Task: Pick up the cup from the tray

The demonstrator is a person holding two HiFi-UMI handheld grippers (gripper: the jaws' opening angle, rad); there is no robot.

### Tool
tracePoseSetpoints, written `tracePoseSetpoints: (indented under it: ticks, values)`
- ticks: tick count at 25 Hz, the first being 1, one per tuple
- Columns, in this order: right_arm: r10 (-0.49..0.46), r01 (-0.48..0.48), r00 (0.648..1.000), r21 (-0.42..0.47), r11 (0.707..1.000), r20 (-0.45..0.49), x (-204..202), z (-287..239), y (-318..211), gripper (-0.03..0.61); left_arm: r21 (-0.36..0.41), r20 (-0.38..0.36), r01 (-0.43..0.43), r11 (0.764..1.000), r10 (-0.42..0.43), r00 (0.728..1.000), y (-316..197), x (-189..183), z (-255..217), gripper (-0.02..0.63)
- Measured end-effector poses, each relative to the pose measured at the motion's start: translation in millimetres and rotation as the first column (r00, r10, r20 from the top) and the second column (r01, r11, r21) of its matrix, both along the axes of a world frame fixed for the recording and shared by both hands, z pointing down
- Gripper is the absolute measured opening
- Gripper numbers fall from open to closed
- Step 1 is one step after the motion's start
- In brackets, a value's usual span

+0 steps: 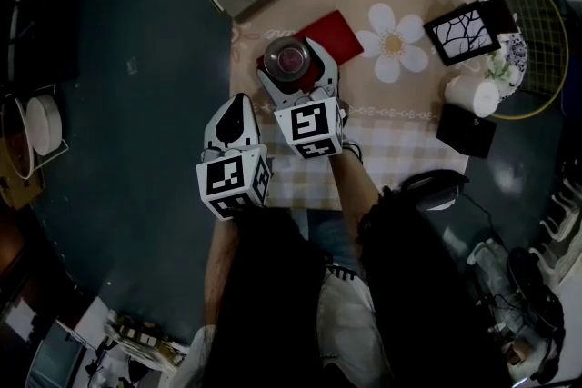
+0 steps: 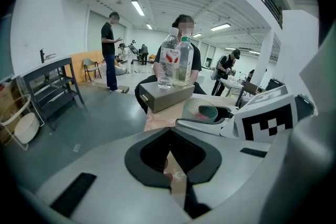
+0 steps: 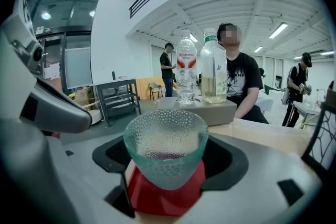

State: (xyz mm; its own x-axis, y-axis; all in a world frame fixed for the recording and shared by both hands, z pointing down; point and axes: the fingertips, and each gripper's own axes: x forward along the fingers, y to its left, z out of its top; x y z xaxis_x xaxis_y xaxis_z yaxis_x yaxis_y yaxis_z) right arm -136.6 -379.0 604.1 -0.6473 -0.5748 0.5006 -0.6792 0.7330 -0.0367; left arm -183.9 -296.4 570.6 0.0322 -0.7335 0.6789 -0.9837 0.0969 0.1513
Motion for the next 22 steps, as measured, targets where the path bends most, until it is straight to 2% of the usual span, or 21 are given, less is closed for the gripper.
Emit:
tracePoseSetpoints:
  ticks: [7,22]
  values:
    - [0.021,-0.022,0.999,0.022,1.000,0.027,13.5,-29.5,5.4,0.394,0.030,0.008,-0.029,0.999,0.028,1.000,0.2,8.9,-15.5,0.006]
    - [0.059,-0.058,0.998,0.061,0.996,-0.010,51.7,-85.7,59.3,0.394,0.114,0.016,-0.103,0.988,0.102,0.995,25.5,29.5,-67.6,0.006]
